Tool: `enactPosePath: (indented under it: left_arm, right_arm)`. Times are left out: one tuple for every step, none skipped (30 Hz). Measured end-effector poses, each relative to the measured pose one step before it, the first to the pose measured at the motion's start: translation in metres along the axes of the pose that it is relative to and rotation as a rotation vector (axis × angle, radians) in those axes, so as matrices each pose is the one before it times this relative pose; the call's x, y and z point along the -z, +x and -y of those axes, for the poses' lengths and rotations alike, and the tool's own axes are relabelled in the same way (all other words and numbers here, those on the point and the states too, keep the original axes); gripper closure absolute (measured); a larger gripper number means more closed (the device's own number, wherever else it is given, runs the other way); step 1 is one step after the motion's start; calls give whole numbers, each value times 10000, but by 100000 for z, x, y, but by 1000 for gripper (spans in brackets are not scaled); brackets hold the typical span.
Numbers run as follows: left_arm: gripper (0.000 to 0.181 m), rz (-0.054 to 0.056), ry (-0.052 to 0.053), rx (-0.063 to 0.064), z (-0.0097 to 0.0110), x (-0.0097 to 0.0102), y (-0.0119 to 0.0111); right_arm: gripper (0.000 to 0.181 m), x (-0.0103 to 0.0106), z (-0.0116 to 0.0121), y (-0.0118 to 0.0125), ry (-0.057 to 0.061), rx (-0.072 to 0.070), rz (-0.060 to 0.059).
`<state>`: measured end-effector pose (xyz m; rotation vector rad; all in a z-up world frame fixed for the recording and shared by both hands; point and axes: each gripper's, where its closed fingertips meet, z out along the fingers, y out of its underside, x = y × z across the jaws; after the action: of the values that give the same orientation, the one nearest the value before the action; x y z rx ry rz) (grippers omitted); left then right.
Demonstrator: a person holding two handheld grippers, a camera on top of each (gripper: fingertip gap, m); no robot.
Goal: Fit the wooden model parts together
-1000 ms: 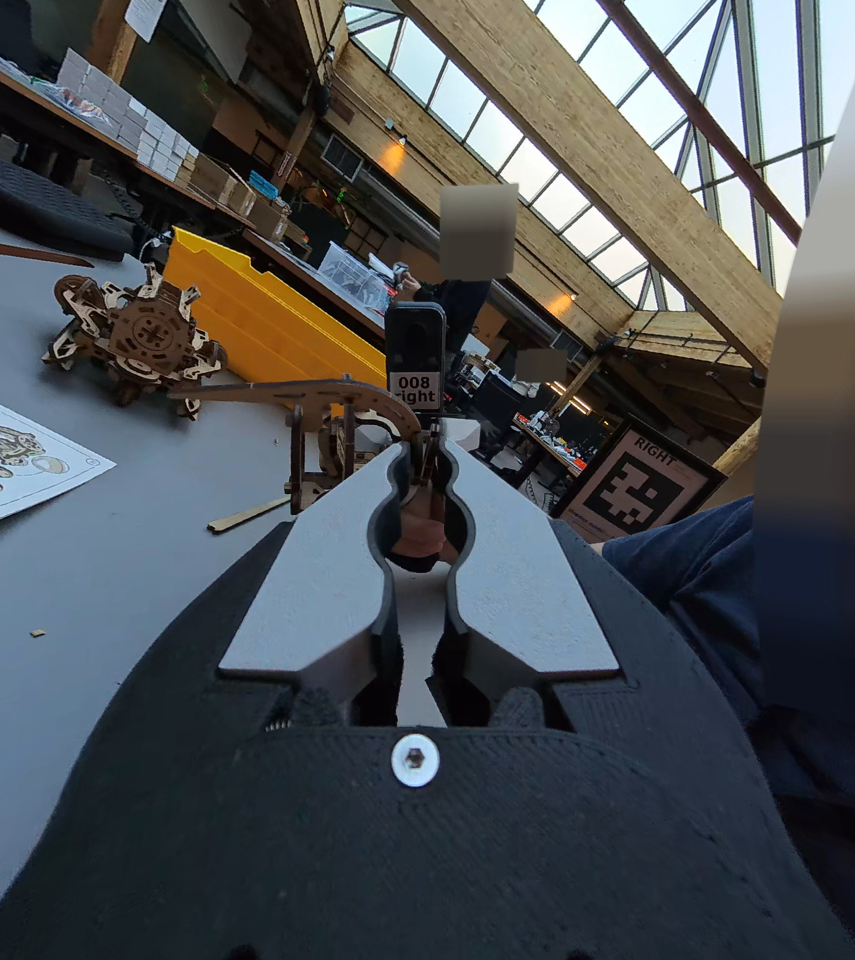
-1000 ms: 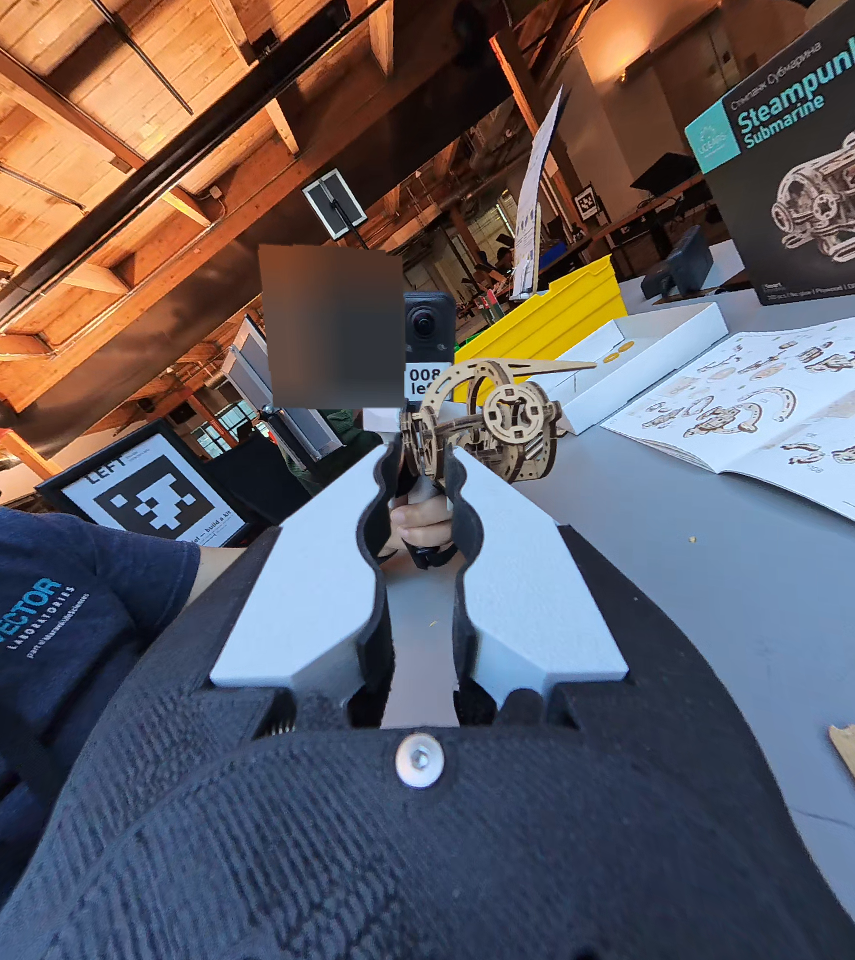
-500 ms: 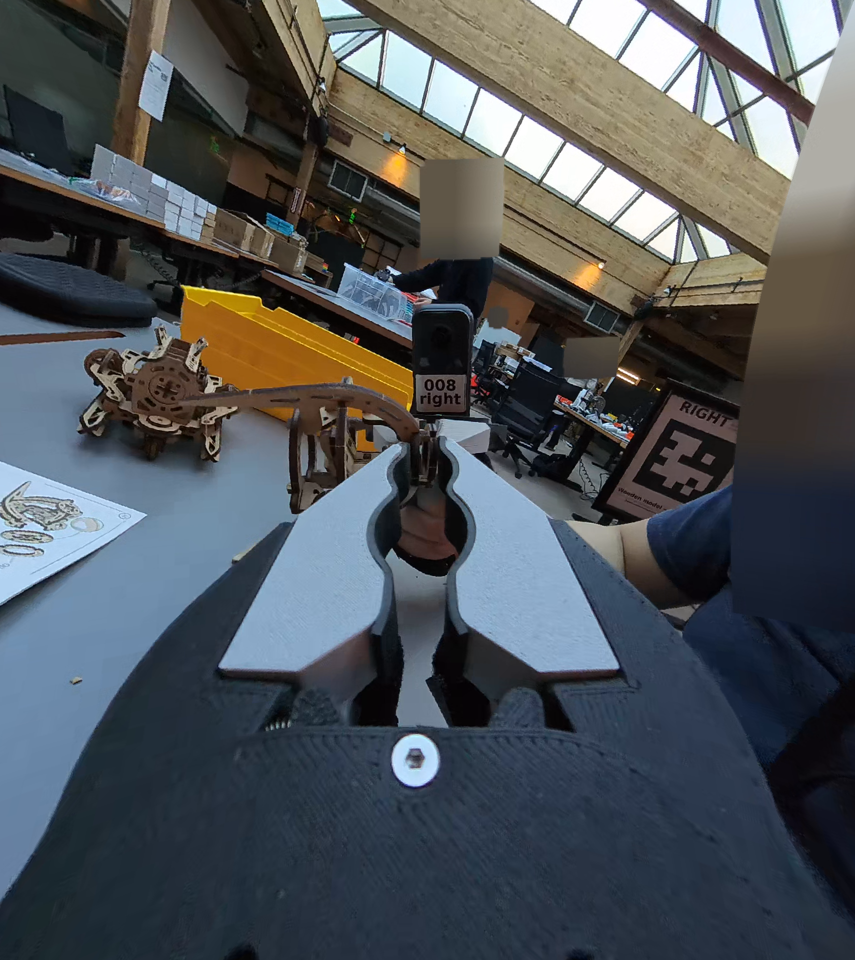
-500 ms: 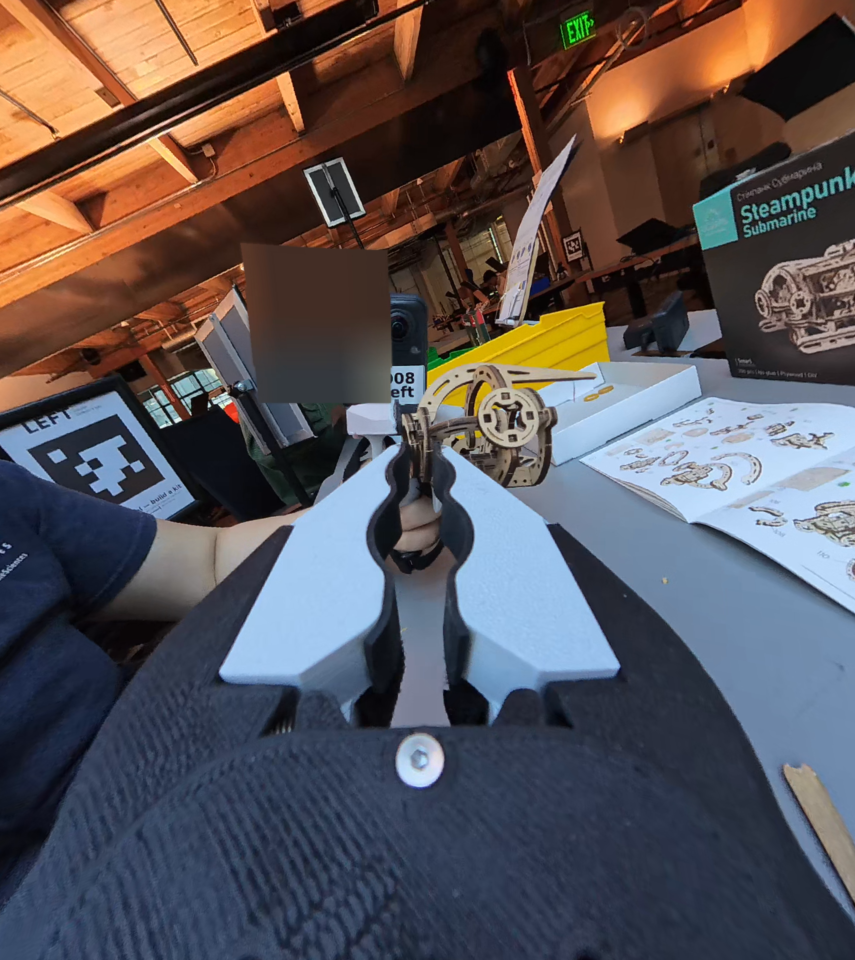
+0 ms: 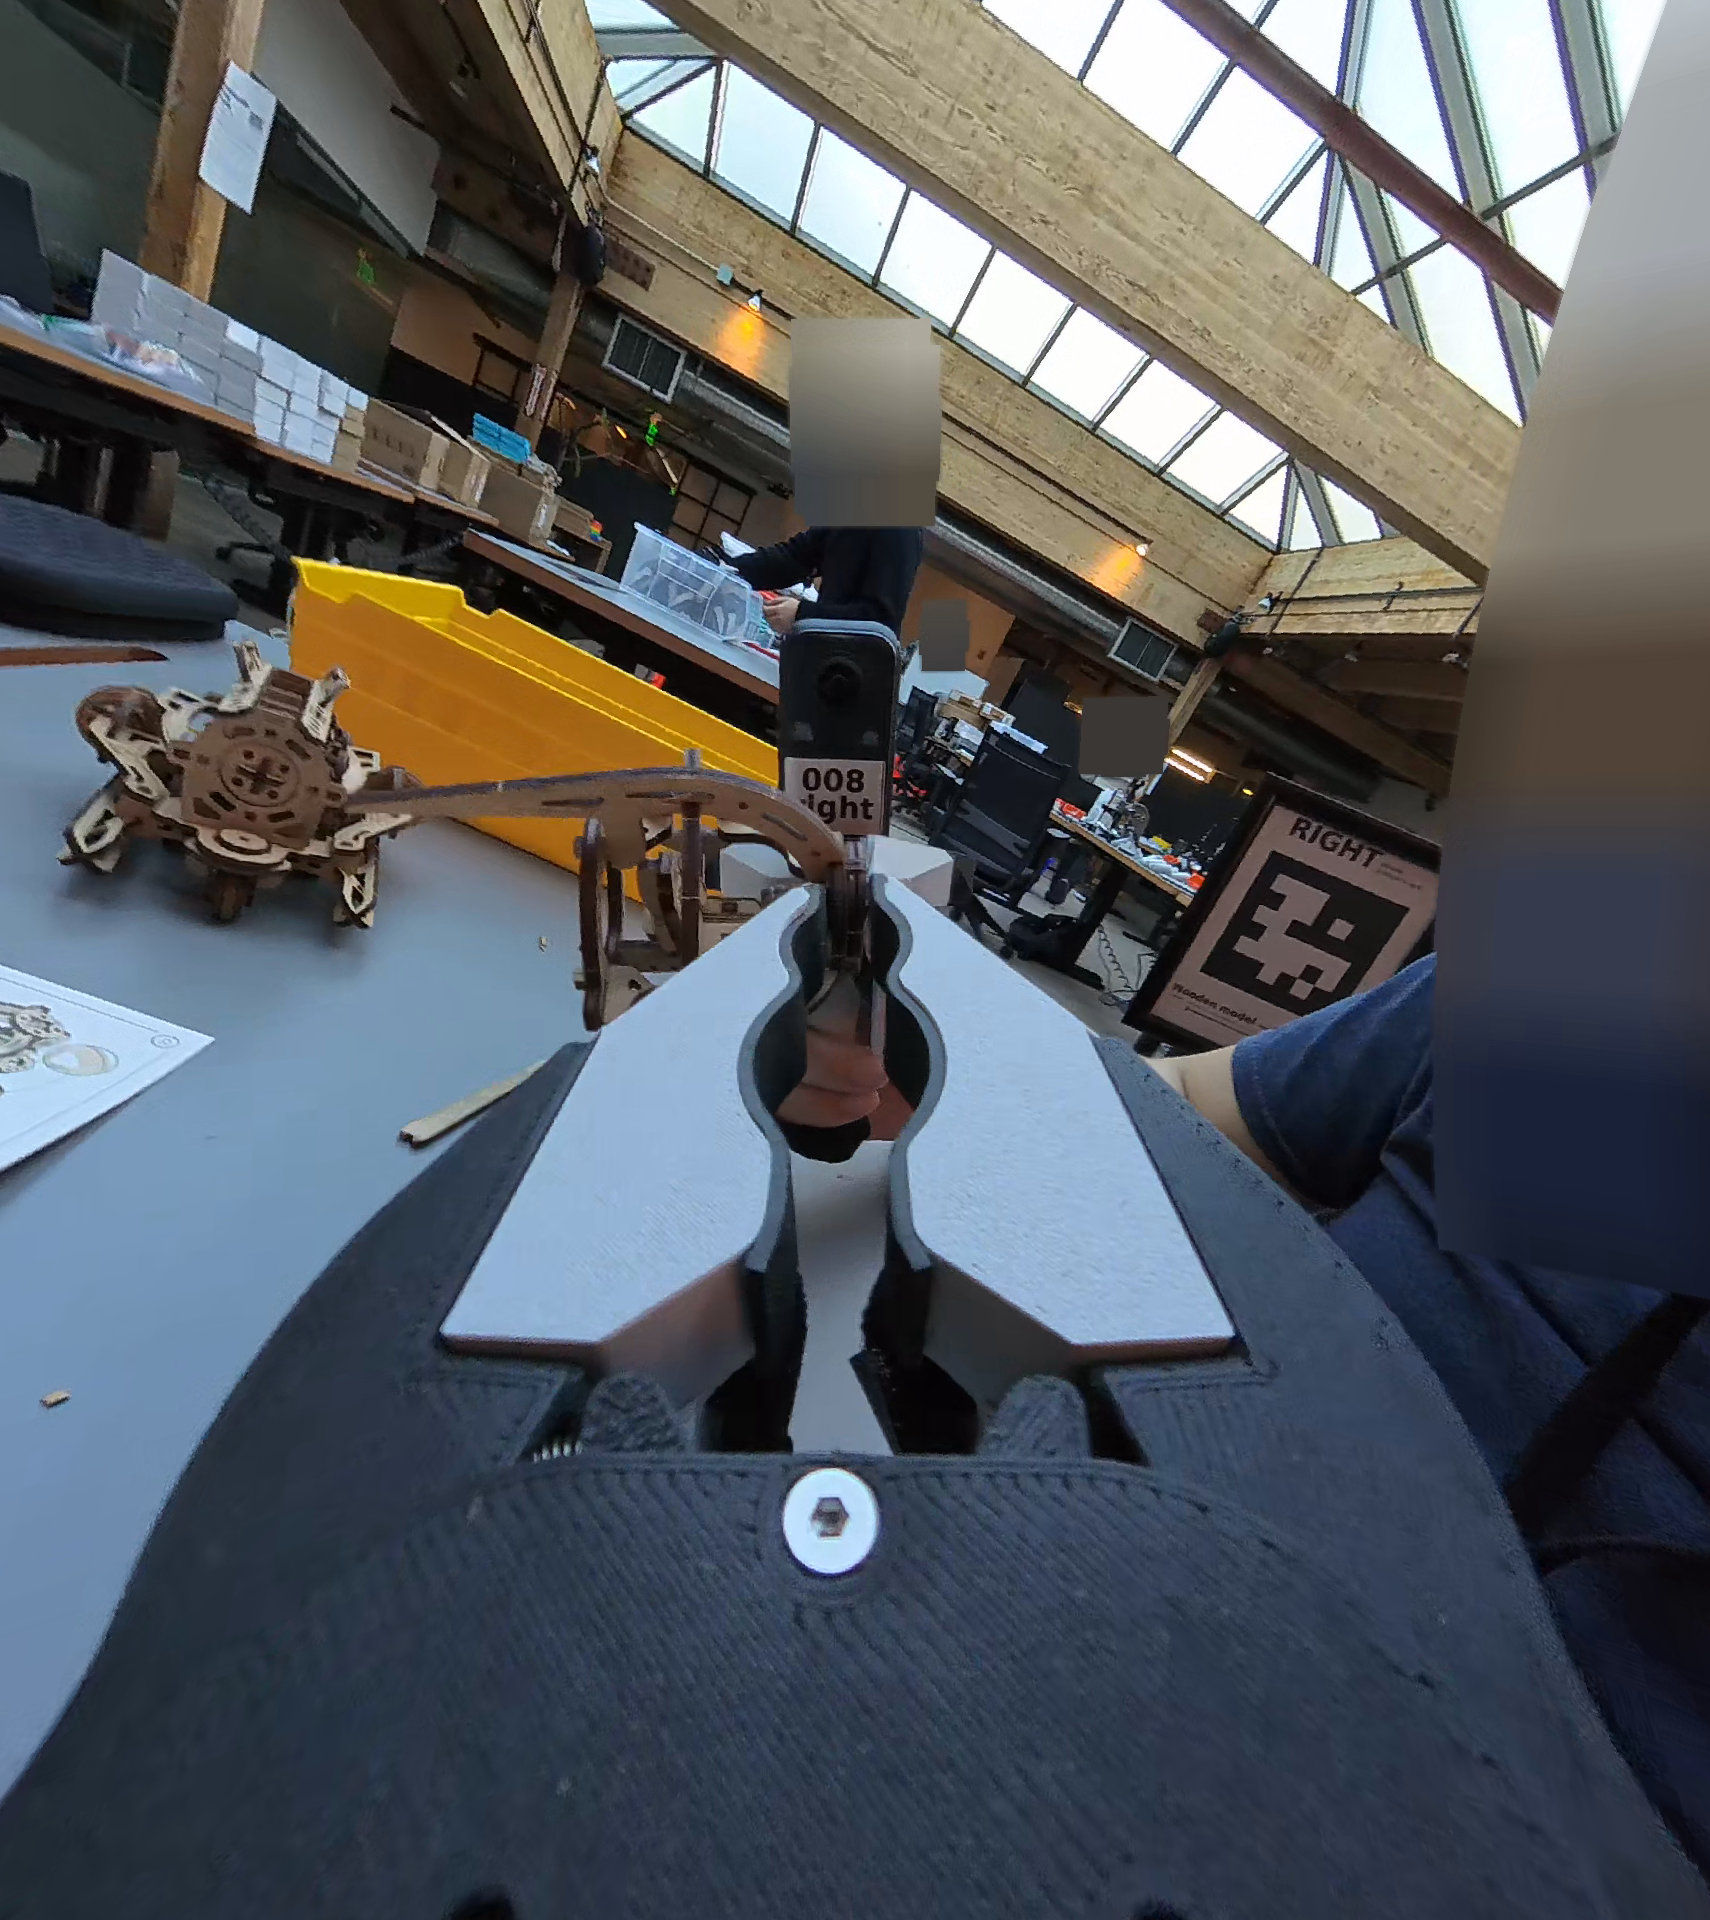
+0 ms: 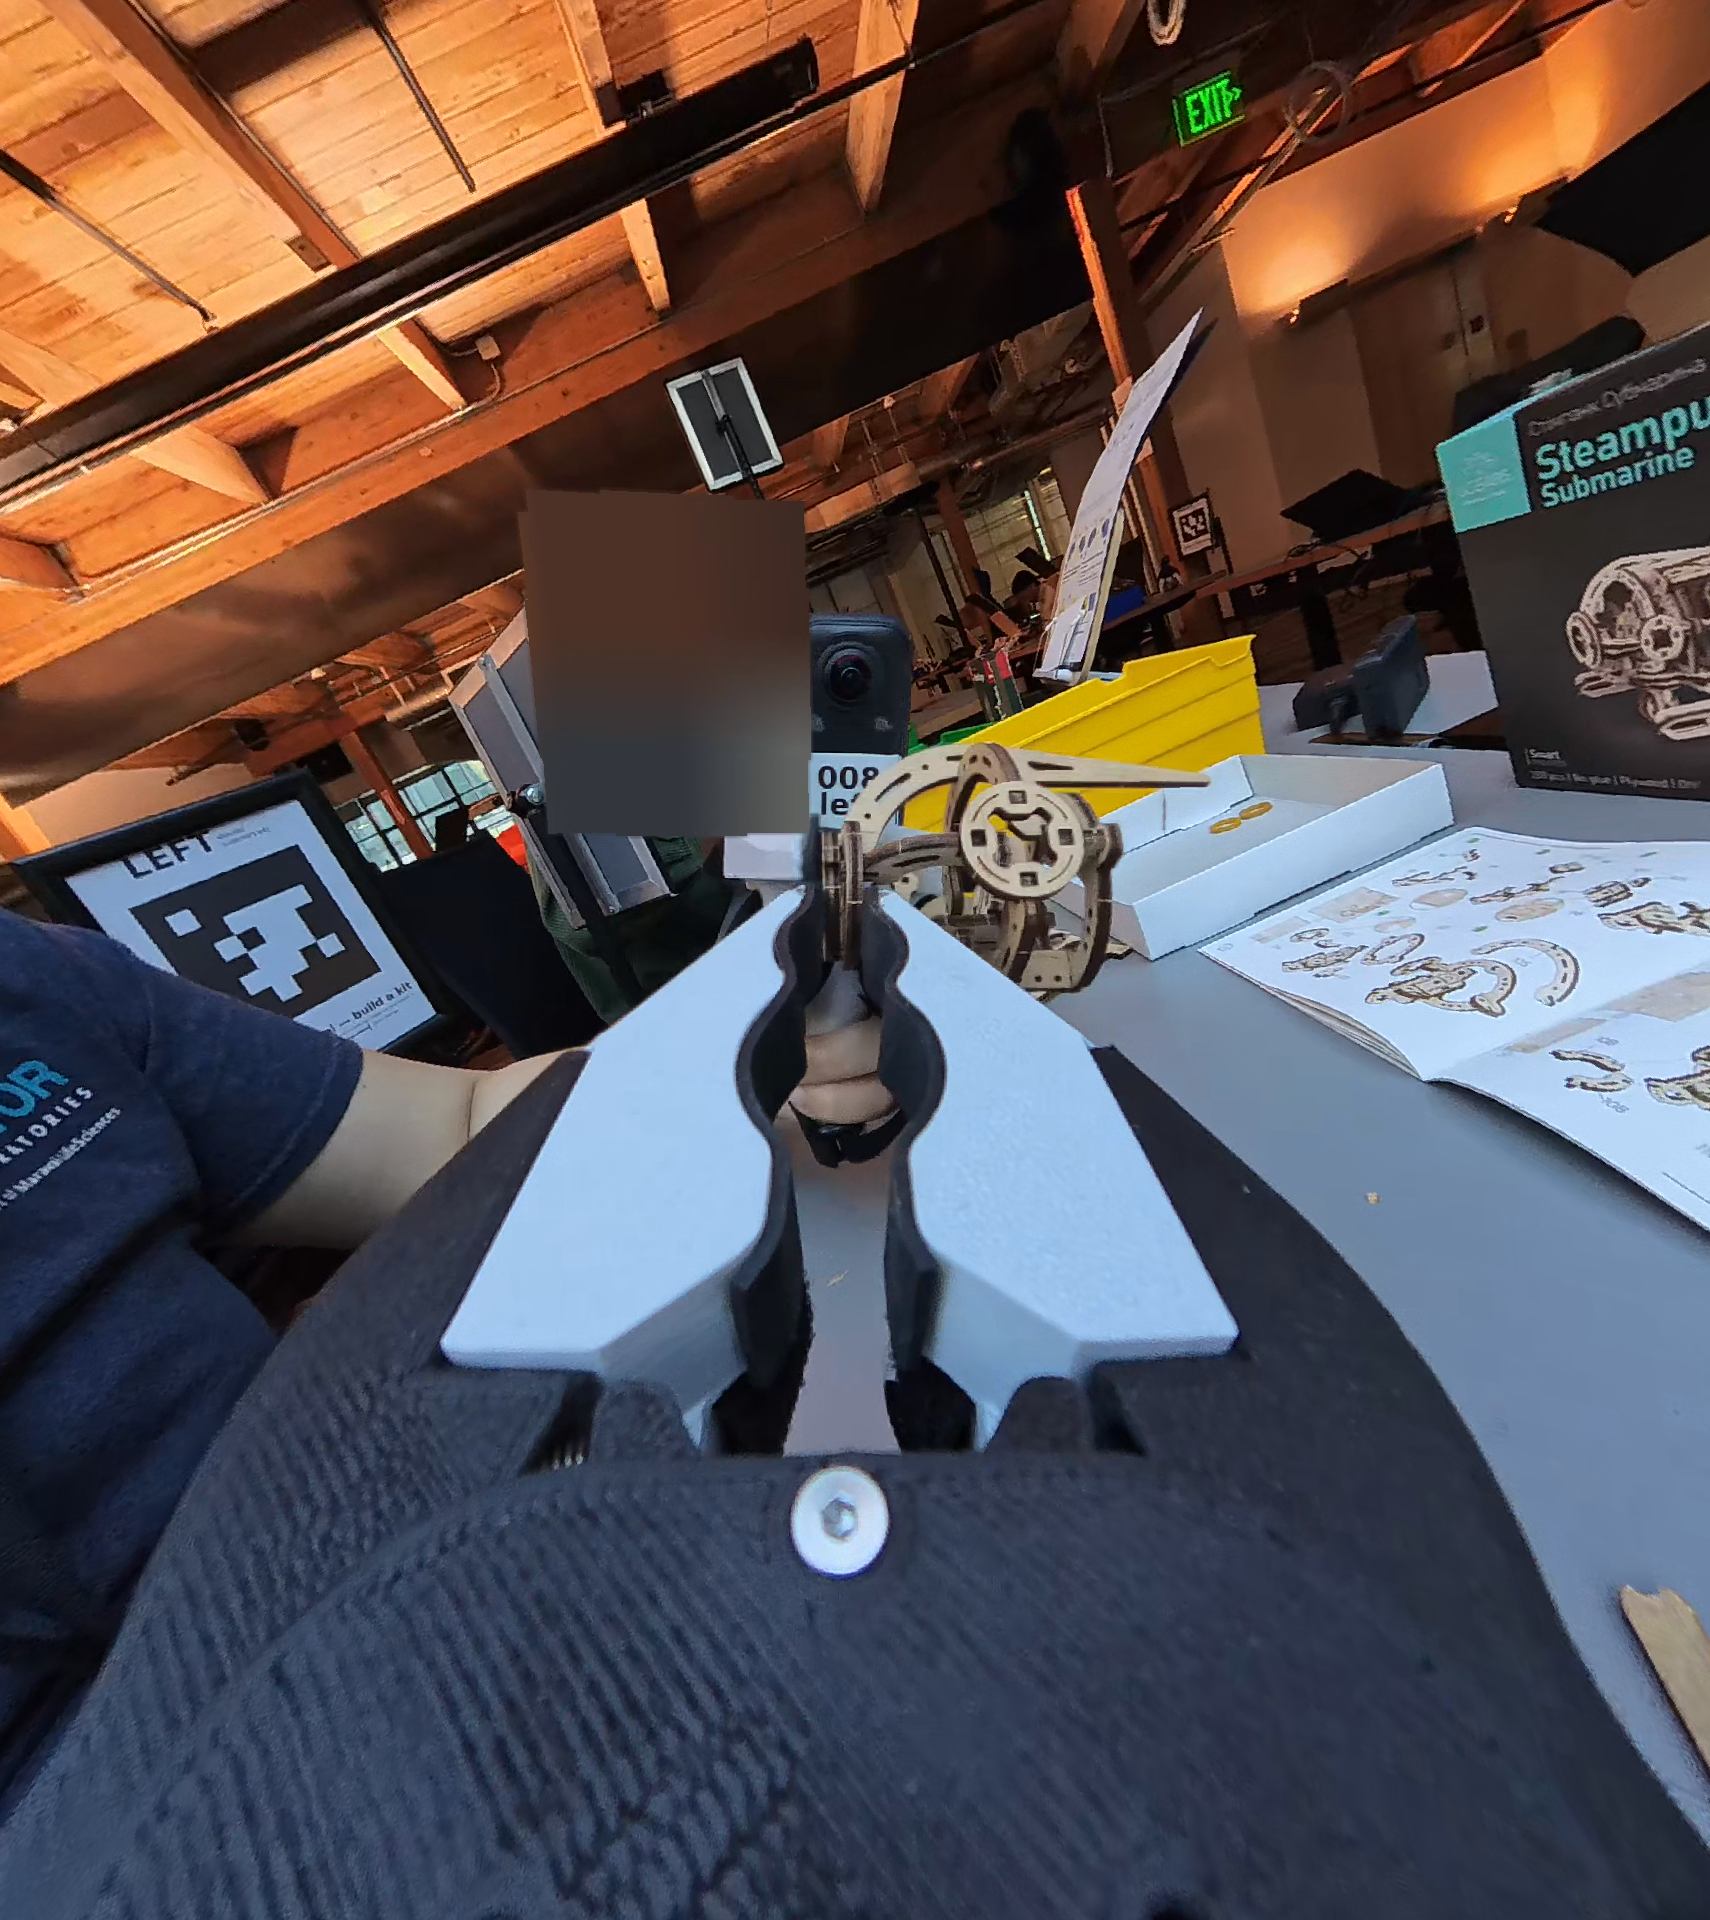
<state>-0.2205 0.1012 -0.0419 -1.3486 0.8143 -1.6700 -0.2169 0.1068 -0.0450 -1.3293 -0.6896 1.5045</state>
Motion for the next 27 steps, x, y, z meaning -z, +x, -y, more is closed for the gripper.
enactPosePath:
  left_arm:
    - [173,-31,-76,86,-165,-9,-83]
    - [174,30,-64,-10,-157,2,-95]
    - [177,64,-67,-88,-109,15,-92]
    - [177,50,-57,-133,-36,20,-8]
    - [177,4,-53,-177,6,24,120]
    - [178,22,-46,-228,38,21,142]
    - [177,63,-33,-270,13,-10,84]
    - [177,43,-22,-258,13,-21,122]
    - [177,-24,0,-209,39,-21,201]
    - [177,-52,-10,-161,44,-35,225]
    - [177,-60,-30,-130,42,-13,201]
    - [177,-83,-15,-119,53,-1,224]
    - [177,-133,33,-126,97,8,292]
    - [178,-138,55,-171,99,3,311]
    - [177,-153,67,-251,94,9,352]
    - [177,-219,99,-281,141,11,467]
    - [177,-253,112,-228,181,-6,546]
    - [177,-193,76,-173,147,-14,428]
    - [177,-117,28,-133,61,-12,269]
    - [177,-53,0,-32,-10,-7,110]
    - [177,-8,-17,109,-30,-6,-48]
    - [178,-8,-16,194,-51,21,-124]
    - [178,-66,11,215,-44,5,-56]
    - [178,-119,52,214,9,-2,48]
    - [178,-131,69,170,58,-5,90]
    - [178,-66,31,79,31,-20,61]
    - [178,-42,-41,-44,-35,-31,87]
  right_arm:
    - [177,22,-16,127,7,14,-65]
    - [177,9,-57,-25,-52,100,-3]
    - [177,-12,-68,-84,-70,159,-24]
    - [177,-21,-39,5,-76,193,-105]
    - [177,-22,-3,-151,-62,173,-5]
    - [177,-32,14,-134,-60,127,3]
    - [177,1,31,-88,-32,104,-4]
    - [178,19,25,-110,-23,80,15]
    - [178,17,83,-223,15,113,85]
    - [178,14,80,-210,-14,175,52]
    - [178,9,55,-222,-30,266,24]
    - [178,-8,51,-216,-41,271,-16]
    - [178,-27,112,-309,8,253,41]
    - [178,-22,131,-317,13,263,54]
    - [178,-35,130,-334,-3,318,34]
    - [177,-59,199,-500,66,457,85]
    - [177,-63,287,-594,159,511,134]
    - [177,-69,189,-428,82,240,120]
    - [177,-31,98,-270,-17,-40,140]
    - [177,-8,46,-97,-31,-85,81]
    - [177,8,-33,73,-32,-84,-17]
    - [177,29,-76,121,-30,-63,-45]
    - [177,2,-56,42,-19,-37,2]
    - [177,-12,23,-76,16,-20,51]
    - [176,-24,85,-127,46,-22,66]
    - [176,-11,60,-32,2,-2,-9]
    - [176,18,26,-92,-34,90,15]
